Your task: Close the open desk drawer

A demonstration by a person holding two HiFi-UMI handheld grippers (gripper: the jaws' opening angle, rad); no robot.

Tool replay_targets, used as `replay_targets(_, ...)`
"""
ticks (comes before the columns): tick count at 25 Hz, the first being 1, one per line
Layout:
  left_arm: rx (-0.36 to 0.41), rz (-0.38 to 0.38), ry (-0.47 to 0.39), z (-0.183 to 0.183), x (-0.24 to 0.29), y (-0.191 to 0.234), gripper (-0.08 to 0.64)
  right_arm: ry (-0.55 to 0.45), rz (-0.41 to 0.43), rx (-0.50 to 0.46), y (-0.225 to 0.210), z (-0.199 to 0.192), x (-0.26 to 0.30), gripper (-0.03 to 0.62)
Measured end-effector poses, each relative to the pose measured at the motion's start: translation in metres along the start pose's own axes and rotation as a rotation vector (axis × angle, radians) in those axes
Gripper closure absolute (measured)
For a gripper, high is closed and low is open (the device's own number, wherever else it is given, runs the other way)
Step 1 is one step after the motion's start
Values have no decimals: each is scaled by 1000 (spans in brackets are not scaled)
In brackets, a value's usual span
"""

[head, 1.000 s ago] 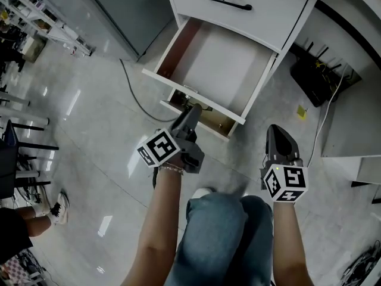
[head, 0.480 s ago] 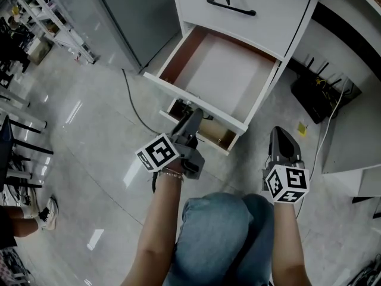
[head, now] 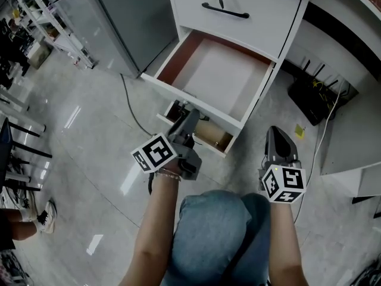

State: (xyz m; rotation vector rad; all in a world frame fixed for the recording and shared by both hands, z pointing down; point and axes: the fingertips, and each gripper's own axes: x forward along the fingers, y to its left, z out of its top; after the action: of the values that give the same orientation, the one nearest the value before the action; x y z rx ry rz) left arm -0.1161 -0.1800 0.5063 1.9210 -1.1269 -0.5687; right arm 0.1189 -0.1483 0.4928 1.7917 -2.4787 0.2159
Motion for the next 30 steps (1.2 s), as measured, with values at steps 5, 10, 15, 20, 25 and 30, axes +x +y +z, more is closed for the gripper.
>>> replay_targets(5,22,11,9,9,7,-12,399,-24,-4,-8,-2,8,-2,594)
replay_targets(10,8,19,3,14,13,-23,401,-34,-17,-11,-10,17,-2,594)
replay_targets(15,19,37,8,21,18,-32,407,-40,-20,-17,-9,28,2,594)
replay_targets(20,28,65,33,20,20,-32,405,-55,-19,-14,-10,39,6,594)
replay_targets(25,34,74,47,21,19,-31,404,-70,-13,-16,-6,48,11,594)
replay_targets(30,42,79,50,22,23,-31,403,-47,-15,-24,-4,45,12,594)
